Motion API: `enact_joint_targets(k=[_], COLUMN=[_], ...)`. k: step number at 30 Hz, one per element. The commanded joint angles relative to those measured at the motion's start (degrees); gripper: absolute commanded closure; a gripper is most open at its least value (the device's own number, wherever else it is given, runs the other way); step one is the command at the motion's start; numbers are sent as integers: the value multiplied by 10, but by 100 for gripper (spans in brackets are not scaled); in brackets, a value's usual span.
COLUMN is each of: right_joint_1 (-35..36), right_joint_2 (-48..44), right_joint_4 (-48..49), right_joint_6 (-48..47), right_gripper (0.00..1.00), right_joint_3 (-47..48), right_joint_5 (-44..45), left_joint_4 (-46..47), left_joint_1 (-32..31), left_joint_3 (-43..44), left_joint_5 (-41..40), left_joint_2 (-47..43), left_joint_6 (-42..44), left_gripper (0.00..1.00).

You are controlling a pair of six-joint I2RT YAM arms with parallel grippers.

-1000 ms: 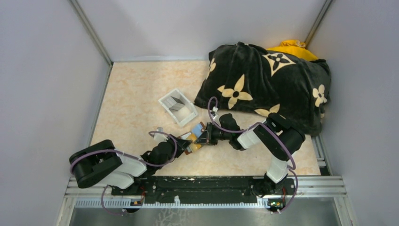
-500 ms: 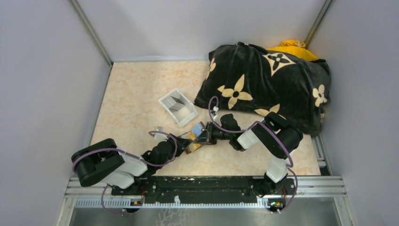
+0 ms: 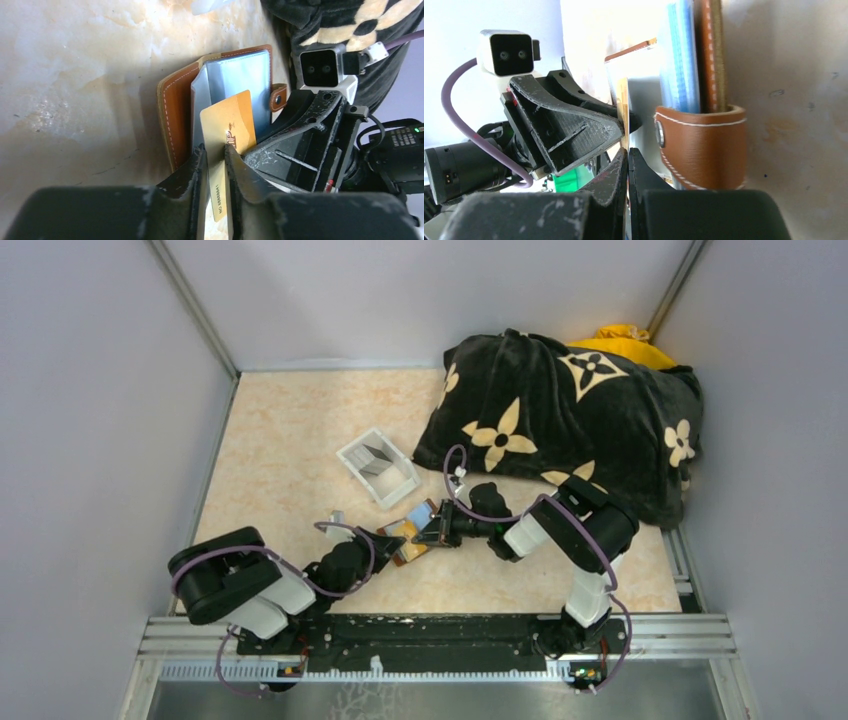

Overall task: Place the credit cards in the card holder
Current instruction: Insert the credit card into the card holder.

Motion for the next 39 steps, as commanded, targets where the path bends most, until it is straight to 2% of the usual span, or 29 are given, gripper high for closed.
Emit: enact_joint_targets(k=[1, 7, 12, 19, 23, 31, 39], right_joint_1=[-2, -2, -2, -2, -2, -2, -2], right_joint_2=[2, -2, -12, -56, -94, -139, -144], right_joint_4=[30, 13, -19, -123, -195, -293, -360], right_joint_6=[-4, -16, -35, -99, -141, -199, -250], right_gripper=[100, 100, 100, 83, 77, 75, 75], right_joint_3=[-2, -2, 4, 19, 36, 71, 111], right_joint_5=[-5, 4, 18, 62, 97, 158, 221], left_joint_4=[95, 184, 221, 182, 139, 41, 41], left_joint_1=[1, 3, 7, 11, 11, 11, 11], left_joint_3=[-10, -26, -27, -27, -21, 2, 8], left_joint_5=[11, 13, 21, 18, 15, 8, 6], left_joint_2=[32, 76, 110, 104, 84, 41, 56], left_joint_6=[1, 9, 8, -7, -4, 13, 14], left_gripper=[82, 100, 100, 100, 100, 100, 100])
